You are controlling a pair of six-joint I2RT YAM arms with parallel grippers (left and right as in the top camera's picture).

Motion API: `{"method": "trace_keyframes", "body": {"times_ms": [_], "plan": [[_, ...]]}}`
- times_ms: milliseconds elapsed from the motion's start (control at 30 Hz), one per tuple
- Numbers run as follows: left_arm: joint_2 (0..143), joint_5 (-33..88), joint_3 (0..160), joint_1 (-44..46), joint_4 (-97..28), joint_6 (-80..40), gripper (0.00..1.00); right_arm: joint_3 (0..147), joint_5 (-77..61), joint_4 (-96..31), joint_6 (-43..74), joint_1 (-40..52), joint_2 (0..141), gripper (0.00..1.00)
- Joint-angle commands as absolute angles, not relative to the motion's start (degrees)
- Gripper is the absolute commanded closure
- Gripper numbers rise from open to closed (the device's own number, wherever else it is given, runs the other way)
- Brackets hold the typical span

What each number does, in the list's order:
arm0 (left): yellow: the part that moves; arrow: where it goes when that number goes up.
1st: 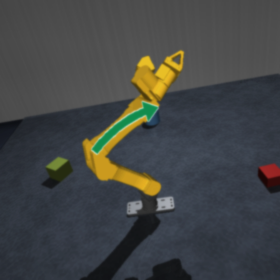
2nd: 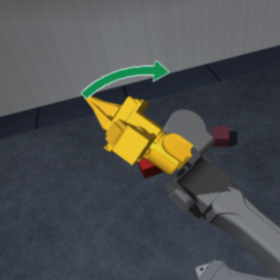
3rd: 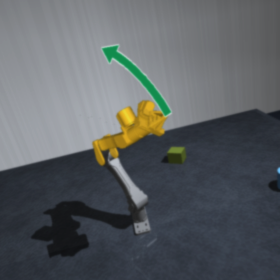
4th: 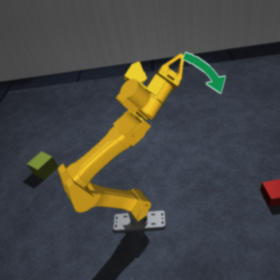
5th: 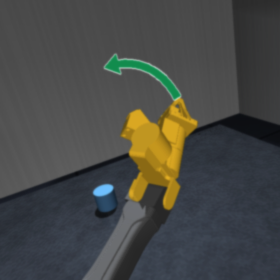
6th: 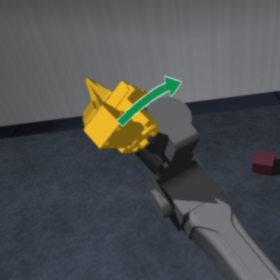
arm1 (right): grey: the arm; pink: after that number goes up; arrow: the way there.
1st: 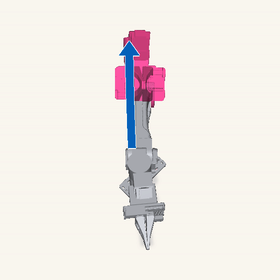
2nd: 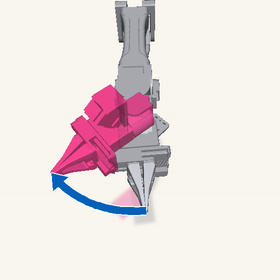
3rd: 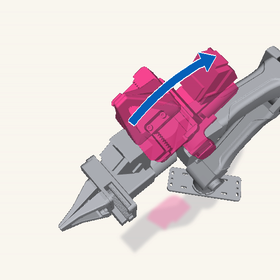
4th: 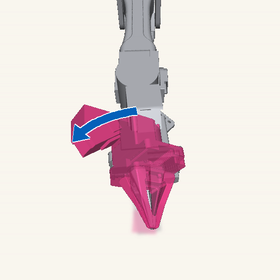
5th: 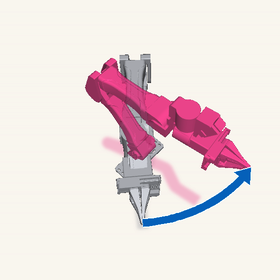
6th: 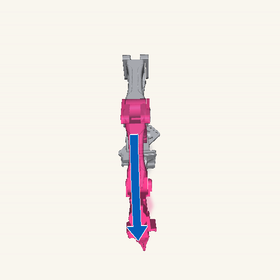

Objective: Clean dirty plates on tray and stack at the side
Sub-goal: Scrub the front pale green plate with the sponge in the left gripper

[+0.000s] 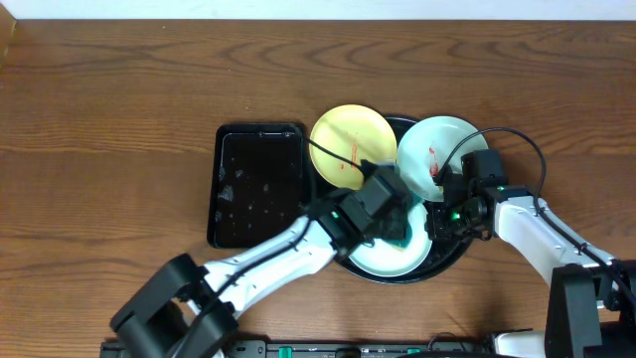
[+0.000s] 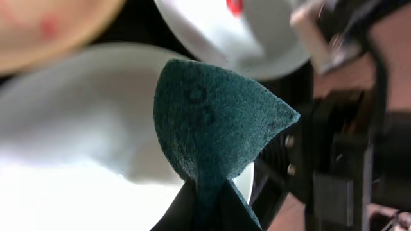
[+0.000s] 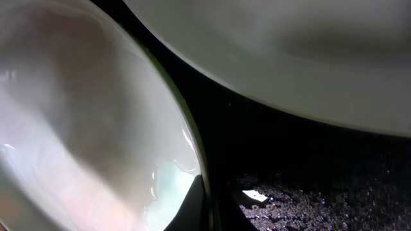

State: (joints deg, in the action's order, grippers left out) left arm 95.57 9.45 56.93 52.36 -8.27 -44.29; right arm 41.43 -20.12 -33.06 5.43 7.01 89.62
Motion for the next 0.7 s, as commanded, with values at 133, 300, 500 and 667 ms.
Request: {"method": "trace_keyframes", "body": {"times_ms": [133, 300, 500, 667], "plan": [[103.63, 7.68, 57.23, 53.10, -7.07, -45.52, 0.93, 41.12, -19.99, -33.21, 5.54, 7.22, 90.02, 0.99], [107.83, 3.60, 57.23, 52.18, -7.55, -43.38, 0.93, 41.12, -19.97, -33.21, 5.54, 7.22, 90.02, 0.99], [106.13, -2.72, 57.28, 47.75, -13.32, -42.35, 0.93, 41.12, -19.97, -33.06, 5.52, 7.22, 90.02, 0.99], [101.08, 4.12, 57.30, 44.25, -14.72, -36.32, 0.93, 41.12, -19.94, -32.97, 5.52, 7.22, 90.02, 0.99]]}}
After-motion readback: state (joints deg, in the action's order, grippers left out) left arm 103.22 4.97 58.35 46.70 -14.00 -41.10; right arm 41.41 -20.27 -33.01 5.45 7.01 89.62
